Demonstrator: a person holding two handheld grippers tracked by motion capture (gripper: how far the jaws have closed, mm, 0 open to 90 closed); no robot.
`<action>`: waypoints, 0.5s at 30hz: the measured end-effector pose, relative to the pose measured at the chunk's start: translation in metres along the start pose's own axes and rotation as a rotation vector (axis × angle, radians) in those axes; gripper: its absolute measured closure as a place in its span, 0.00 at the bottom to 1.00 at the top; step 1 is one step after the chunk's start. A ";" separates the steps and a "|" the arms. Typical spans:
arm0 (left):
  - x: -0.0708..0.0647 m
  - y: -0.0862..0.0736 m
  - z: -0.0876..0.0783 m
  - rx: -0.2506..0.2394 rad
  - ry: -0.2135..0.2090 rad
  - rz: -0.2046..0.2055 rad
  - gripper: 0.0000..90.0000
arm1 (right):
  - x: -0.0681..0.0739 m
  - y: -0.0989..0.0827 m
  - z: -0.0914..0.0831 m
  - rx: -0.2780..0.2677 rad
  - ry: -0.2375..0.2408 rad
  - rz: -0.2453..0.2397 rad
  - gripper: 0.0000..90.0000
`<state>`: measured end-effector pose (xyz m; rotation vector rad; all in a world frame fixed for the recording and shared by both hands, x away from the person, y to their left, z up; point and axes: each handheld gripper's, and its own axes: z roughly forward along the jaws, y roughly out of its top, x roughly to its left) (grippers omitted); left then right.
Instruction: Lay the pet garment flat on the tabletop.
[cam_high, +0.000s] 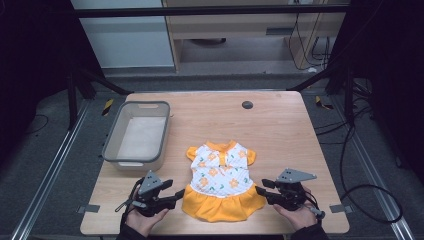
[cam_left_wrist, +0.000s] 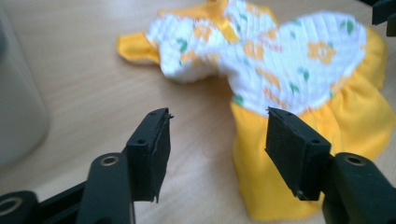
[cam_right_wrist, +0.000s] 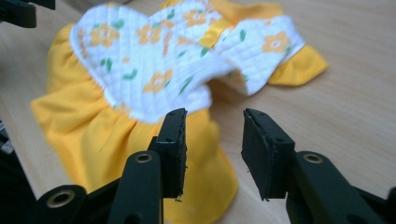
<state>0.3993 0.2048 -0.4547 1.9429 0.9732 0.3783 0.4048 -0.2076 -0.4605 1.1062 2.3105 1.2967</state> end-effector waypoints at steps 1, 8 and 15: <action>0.003 0.006 0.000 -0.022 0.003 0.001 0.43 | -0.002 0.004 -0.001 -0.027 -0.020 -0.009 0.63; 0.016 0.031 0.013 -0.061 0.042 0.024 0.43 | -0.017 0.024 0.003 -0.094 -0.096 -0.010 0.51; 0.038 0.058 0.060 -0.037 0.136 0.050 0.43 | -0.047 0.047 0.034 -0.128 -0.159 0.036 0.45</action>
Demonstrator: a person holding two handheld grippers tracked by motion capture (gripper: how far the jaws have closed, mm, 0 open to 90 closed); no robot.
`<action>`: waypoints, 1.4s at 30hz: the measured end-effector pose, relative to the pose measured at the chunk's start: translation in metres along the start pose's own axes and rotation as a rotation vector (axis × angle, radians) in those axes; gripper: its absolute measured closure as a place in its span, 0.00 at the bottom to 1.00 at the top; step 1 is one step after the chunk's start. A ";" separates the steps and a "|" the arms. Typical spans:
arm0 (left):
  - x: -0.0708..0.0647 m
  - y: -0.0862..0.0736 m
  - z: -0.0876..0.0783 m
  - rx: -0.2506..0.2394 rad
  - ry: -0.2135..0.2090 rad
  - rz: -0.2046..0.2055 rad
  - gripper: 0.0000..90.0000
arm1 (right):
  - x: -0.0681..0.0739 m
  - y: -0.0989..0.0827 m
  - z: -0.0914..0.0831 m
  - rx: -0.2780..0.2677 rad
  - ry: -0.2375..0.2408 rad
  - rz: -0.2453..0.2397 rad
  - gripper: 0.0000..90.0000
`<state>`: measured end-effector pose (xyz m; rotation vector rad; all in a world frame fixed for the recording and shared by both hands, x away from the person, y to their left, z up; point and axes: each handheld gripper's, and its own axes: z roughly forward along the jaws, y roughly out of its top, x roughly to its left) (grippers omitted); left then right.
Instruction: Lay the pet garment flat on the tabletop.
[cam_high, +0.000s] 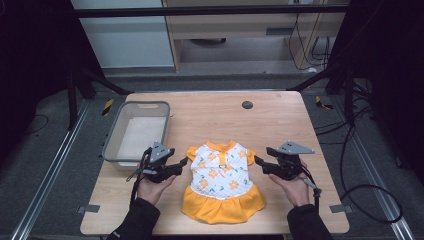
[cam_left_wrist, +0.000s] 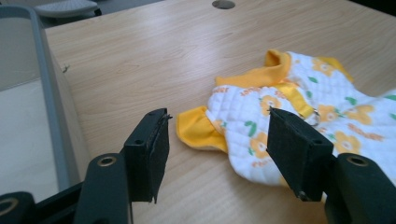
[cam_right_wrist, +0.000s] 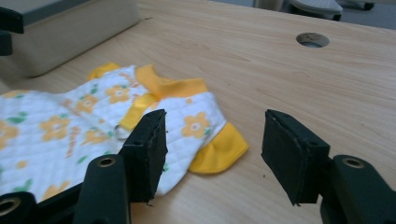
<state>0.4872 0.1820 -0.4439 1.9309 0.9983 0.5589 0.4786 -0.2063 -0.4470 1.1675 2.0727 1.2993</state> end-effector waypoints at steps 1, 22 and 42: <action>0.001 0.002 0.006 0.005 0.001 -0.001 0.43 | -0.001 0.001 0.005 0.007 -0.009 0.005 0.44; 0.010 0.001 0.091 0.196 0.002 0.017 0.49 | -0.013 -0.010 0.084 0.192 -0.052 -0.034 0.55; 0.008 0.005 0.082 0.163 -0.030 -0.026 0.95 | -0.007 -0.003 0.081 0.182 0.020 -0.004 0.96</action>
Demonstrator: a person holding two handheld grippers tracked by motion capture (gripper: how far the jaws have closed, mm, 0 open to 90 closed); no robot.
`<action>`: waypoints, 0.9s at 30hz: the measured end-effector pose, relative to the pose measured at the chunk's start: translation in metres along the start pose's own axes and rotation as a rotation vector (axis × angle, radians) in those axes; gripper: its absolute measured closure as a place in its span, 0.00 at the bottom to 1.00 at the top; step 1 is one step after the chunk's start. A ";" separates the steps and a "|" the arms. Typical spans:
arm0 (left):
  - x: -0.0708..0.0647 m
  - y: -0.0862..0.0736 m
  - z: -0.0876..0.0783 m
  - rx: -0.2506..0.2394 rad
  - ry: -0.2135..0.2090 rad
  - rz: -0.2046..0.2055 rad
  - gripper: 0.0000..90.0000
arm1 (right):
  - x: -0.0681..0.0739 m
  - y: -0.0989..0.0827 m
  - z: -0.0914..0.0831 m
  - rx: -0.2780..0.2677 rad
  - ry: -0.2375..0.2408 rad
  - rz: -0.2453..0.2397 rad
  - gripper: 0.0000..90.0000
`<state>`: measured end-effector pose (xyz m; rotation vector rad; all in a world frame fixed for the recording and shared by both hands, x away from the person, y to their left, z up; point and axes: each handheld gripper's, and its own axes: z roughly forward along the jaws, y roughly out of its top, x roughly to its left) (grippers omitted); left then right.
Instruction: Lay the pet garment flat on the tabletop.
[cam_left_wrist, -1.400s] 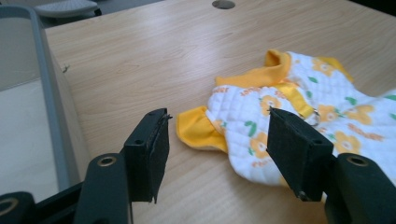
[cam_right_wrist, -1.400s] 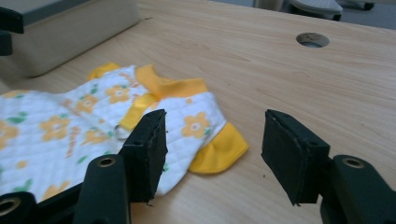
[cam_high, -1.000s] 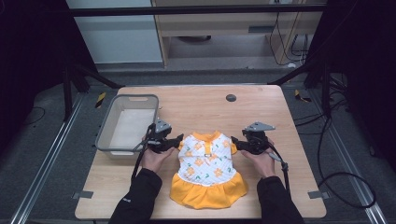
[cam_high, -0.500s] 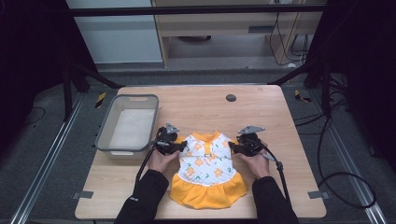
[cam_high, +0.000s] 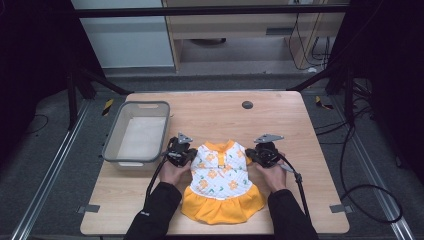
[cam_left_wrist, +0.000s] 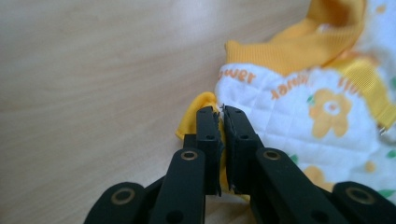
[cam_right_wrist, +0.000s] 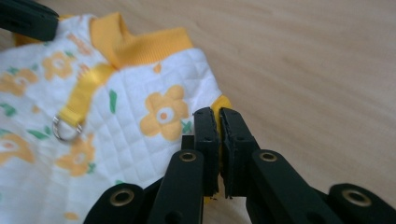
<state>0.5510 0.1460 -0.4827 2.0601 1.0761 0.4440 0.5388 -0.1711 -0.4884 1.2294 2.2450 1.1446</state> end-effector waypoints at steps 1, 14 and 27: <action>0.000 0.000 0.000 0.000 0.000 0.000 0.95 | 0.000 0.004 -0.004 -0.024 0.007 0.002 0.96; 0.014 0.056 -0.020 -0.143 0.192 0.039 0.66 | 0.002 0.057 -0.005 -0.189 -0.189 -0.092 0.80; -0.004 0.045 -0.054 -0.150 0.048 0.053 0.74 | 0.019 0.057 -0.035 -0.185 -0.074 -0.117 0.83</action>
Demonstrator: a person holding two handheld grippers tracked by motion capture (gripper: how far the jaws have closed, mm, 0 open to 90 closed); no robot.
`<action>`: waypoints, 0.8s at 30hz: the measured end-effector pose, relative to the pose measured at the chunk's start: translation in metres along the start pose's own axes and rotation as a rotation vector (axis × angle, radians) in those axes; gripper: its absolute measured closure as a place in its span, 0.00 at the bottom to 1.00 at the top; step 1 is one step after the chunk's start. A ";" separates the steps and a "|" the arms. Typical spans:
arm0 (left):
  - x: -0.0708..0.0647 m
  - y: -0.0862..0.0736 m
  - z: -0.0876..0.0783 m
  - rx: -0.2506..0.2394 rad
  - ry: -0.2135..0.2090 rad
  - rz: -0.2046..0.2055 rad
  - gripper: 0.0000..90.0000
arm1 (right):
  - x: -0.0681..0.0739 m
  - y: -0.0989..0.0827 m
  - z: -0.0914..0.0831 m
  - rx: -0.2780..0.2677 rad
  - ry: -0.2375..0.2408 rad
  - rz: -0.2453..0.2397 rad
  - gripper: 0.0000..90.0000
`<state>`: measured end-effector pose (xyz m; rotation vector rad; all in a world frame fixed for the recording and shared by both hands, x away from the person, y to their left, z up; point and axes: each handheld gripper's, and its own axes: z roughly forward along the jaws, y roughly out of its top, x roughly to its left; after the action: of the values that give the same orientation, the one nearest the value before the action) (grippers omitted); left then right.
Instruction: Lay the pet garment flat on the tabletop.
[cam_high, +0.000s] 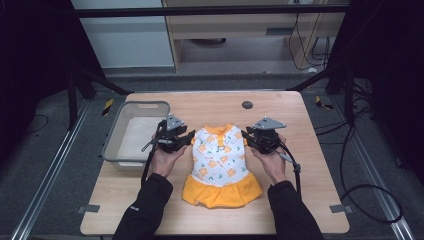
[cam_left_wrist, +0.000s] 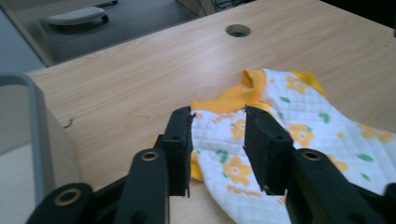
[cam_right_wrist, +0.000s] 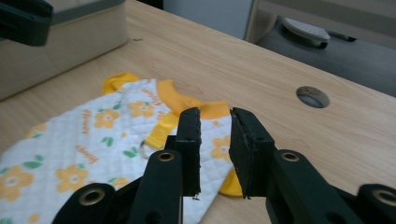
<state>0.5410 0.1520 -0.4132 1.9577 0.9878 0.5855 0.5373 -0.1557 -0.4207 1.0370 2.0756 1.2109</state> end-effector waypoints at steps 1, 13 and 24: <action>-0.003 -0.002 -0.002 0.012 -0.010 0.013 0.74 | 0.002 0.000 -0.003 -0.001 0.012 0.002 0.85; -0.030 -0.050 0.009 0.131 -0.100 0.032 0.96 | 0.027 -0.048 -0.008 0.144 0.132 -0.002 0.98; -0.039 -0.076 0.030 0.223 -0.093 0.067 0.95 | 0.035 -0.082 0.002 0.267 0.139 -0.032 0.96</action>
<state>0.5075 0.1315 -0.4948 2.2004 0.9666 0.4316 0.4899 -0.1513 -0.4960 1.0568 2.4025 1.0350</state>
